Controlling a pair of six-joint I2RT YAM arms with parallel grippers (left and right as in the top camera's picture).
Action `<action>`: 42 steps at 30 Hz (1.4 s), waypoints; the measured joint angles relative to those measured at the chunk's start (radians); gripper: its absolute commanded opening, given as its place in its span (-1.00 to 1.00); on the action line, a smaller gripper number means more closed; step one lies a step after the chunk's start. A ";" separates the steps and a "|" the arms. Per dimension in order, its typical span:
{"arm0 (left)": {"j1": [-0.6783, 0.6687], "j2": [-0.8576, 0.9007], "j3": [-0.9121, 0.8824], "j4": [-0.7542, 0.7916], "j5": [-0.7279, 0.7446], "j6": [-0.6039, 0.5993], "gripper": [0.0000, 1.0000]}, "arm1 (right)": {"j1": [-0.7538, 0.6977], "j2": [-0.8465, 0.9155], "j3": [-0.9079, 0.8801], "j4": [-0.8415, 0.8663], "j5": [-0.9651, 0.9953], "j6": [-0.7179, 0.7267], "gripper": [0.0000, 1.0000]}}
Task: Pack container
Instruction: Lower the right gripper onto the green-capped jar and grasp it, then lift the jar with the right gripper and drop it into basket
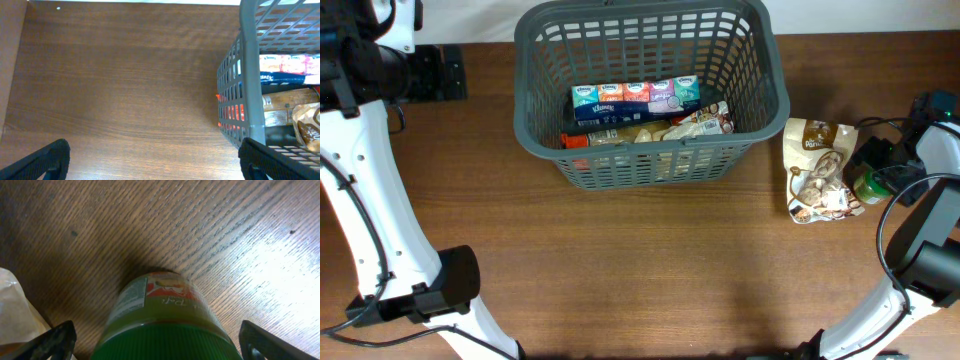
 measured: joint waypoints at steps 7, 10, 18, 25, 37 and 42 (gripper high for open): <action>0.000 0.000 0.000 0.000 0.000 0.000 0.98 | 0.000 0.000 0.000 0.000 0.004 0.000 0.58; 0.000 0.000 0.000 0.000 0.000 0.000 0.99 | 0.000 0.000 0.000 0.000 0.004 0.001 0.56; 0.000 0.000 0.000 0.000 0.000 0.000 0.98 | 0.000 0.000 0.000 -0.007 0.007 0.002 0.04; 0.000 0.000 0.000 0.000 0.000 0.000 0.99 | 0.000 -0.002 0.003 -0.024 0.007 0.002 -0.92; 0.000 0.000 0.000 0.000 0.000 0.000 0.99 | 0.000 -0.012 0.003 -0.074 -0.028 0.003 -0.92; 0.000 0.000 0.000 0.000 0.000 0.000 0.98 | 0.000 -0.097 0.056 -0.102 -0.100 0.003 -0.92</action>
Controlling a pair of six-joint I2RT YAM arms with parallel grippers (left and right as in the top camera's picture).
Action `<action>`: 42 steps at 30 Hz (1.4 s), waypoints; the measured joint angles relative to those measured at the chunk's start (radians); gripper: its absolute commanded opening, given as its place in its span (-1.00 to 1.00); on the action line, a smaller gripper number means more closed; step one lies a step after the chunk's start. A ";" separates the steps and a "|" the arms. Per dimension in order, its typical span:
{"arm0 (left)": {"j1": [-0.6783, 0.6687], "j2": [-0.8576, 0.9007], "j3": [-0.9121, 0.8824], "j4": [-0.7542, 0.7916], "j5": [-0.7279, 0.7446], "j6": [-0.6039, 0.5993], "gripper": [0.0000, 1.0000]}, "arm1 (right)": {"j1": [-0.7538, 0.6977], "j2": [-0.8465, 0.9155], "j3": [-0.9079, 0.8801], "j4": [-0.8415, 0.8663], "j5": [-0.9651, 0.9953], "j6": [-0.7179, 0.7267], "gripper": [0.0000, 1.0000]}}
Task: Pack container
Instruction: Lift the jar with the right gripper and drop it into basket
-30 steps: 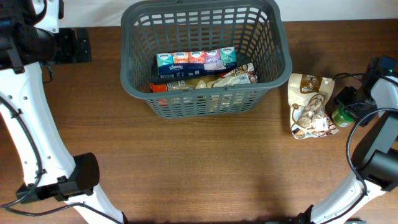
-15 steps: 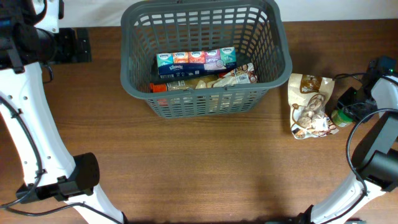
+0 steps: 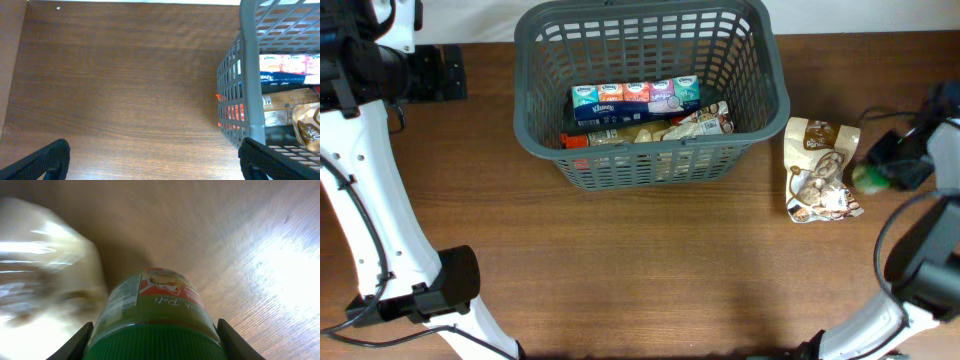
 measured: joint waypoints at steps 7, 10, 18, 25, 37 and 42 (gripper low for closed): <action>0.000 0.000 0.000 0.000 0.000 0.000 0.99 | 0.030 -0.279 0.162 0.003 -0.178 -0.001 -0.92; 0.000 0.000 0.000 0.000 0.000 0.000 0.98 | 0.082 -0.399 0.196 0.017 -0.253 -0.021 -0.92; 0.000 0.000 0.000 0.000 0.000 0.000 0.99 | 0.363 -0.561 0.210 0.046 -0.354 -0.174 -0.92; 0.000 0.000 0.000 0.000 0.000 0.000 0.99 | 0.574 -0.511 0.210 0.052 -0.363 -0.332 -0.92; 0.000 0.000 0.000 0.000 0.000 0.000 0.99 | 0.703 -0.228 0.210 0.122 -0.326 -0.370 -0.92; 0.000 0.000 0.000 0.000 0.000 0.000 0.99 | 0.706 -0.100 0.209 0.091 -0.219 -0.303 -0.92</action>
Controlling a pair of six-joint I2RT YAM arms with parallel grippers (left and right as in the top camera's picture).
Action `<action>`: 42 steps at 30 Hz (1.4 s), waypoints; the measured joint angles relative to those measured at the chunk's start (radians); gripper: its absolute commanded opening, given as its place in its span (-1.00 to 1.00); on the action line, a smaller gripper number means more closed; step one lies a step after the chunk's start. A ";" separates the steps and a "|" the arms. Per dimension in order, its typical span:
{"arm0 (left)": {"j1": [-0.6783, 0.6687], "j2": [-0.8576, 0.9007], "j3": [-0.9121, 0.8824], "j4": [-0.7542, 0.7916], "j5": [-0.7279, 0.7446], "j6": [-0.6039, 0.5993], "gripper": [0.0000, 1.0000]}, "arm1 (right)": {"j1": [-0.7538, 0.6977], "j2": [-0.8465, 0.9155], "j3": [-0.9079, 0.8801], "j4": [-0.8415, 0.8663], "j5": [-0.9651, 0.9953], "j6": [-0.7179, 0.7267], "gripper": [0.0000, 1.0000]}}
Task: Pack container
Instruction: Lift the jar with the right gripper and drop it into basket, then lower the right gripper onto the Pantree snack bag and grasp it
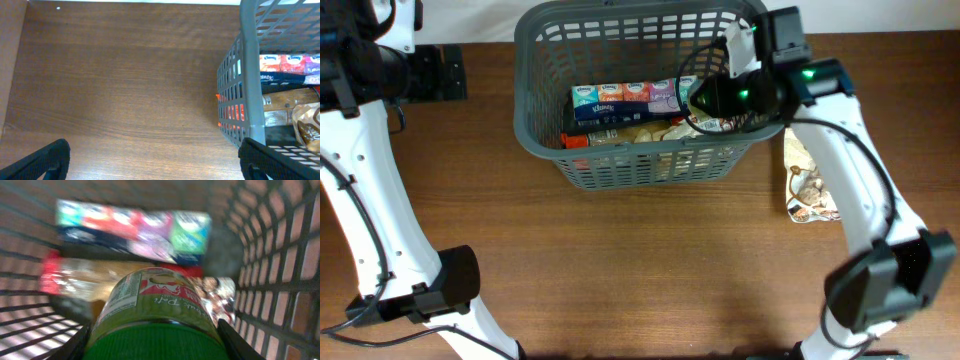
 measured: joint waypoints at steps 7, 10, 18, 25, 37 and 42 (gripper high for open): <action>0.000 0.000 0.000 0.000 0.000 0.000 0.99 | 0.006 0.103 0.000 -0.031 0.034 0.031 -0.92; 0.000 0.000 0.000 0.000 0.000 0.000 0.99 | 0.008 0.137 0.000 -0.045 0.037 0.034 -0.92; 0.000 0.000 0.000 0.000 0.000 0.000 0.99 | 0.014 0.182 0.001 -0.073 0.037 0.032 0.33; 0.000 0.000 0.000 0.000 0.000 0.000 0.99 | 0.015 0.171 0.108 -0.109 0.032 -0.003 0.88; 0.000 0.000 0.000 0.000 0.000 0.000 0.99 | -0.013 -0.068 0.562 -0.290 0.241 -0.027 0.95; 0.000 0.000 0.000 0.000 0.000 0.000 0.99 | -0.141 -0.126 0.586 -0.318 0.314 -0.007 0.99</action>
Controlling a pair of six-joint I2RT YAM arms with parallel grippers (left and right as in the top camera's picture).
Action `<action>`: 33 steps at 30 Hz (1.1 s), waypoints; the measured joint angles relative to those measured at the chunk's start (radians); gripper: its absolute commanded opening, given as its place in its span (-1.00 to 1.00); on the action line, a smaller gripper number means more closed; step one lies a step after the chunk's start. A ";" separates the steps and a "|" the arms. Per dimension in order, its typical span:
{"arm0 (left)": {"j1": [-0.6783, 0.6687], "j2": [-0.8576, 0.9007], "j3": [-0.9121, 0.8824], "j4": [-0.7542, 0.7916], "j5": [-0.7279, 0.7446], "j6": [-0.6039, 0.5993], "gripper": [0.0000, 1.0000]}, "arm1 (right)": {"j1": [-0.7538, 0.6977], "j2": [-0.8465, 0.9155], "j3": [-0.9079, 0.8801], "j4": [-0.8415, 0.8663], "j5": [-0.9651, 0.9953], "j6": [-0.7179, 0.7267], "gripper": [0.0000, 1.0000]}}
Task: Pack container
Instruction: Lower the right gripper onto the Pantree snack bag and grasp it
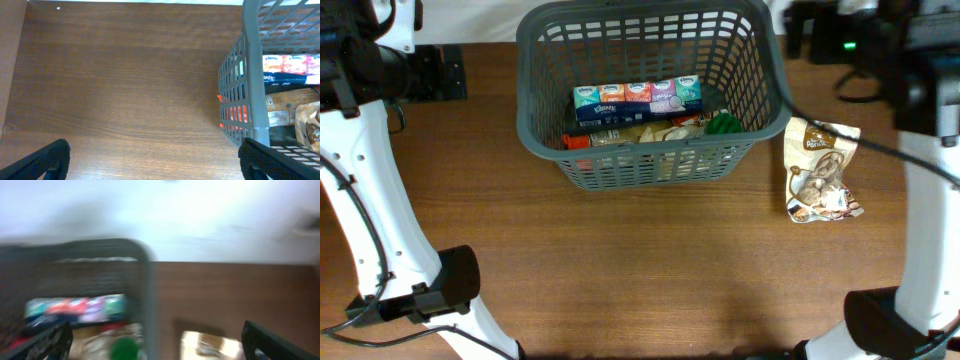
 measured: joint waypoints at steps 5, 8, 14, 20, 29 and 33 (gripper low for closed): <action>0.000 0.000 0.000 0.000 0.000 0.000 0.98 | -0.223 0.010 -0.046 0.003 0.028 0.100 0.98; 0.000 0.000 0.000 0.000 0.000 0.000 0.99 | -0.327 0.023 -0.140 0.035 0.013 0.150 0.98; 0.000 0.000 0.000 0.000 0.000 0.000 0.99 | -0.415 0.109 -0.461 0.111 -0.116 0.192 1.00; 0.000 0.000 0.000 0.000 0.000 -0.002 0.99 | -0.392 0.186 -0.725 0.148 -0.200 0.113 0.98; 0.000 0.000 0.000 0.000 0.000 -0.003 0.99 | -0.385 0.185 -0.915 0.281 -0.208 0.038 0.98; 0.000 0.000 0.000 0.000 0.000 -0.003 0.99 | -0.385 0.185 -0.975 0.344 -0.207 0.016 0.98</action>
